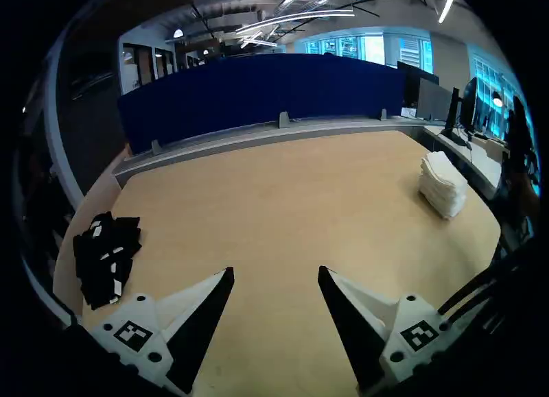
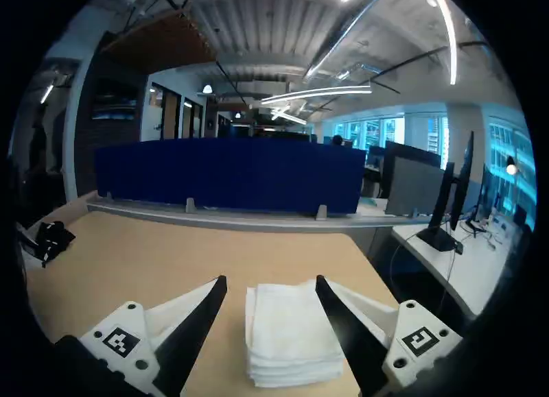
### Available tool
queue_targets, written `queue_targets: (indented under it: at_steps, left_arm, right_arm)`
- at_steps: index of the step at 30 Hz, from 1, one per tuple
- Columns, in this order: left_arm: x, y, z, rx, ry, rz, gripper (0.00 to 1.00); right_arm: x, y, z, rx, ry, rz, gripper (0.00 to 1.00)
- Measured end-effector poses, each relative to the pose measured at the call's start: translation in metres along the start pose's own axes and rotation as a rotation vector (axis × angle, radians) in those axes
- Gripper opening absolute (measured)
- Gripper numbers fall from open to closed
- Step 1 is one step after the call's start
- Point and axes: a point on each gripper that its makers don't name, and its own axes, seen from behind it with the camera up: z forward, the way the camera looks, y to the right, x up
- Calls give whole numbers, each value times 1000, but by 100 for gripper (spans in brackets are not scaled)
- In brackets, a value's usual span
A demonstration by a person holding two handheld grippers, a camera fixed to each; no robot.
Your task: Fold towel
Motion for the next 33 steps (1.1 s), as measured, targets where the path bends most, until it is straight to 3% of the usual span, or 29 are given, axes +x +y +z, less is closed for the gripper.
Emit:
queue_targets:
  at_steps: [8, 17, 23, 26, 33]
  left_arm:
    - [25, -16, 0, 37, 97, -61, 91]
    - [85, -59, -19, 134, 339, -109, 91]
    - [116, -80, -29, 163, 454, -145, 90]
    - [125, -85, -30, 161, 490, -151, 91]
    - [130, -88, -23, 156, 507, -125, 90]
  right_arm:
    - [9, -22, -3, 15, 17, -17, 100]
    - [21, -51, -14, 35, 39, -21, 100]
    - [36, -70, -21, 38, 72, 6, 100]
    - [40, -77, -23, 37, 83, 9, 100]
    - [44, -91, -21, 30, 72, 8, 100]
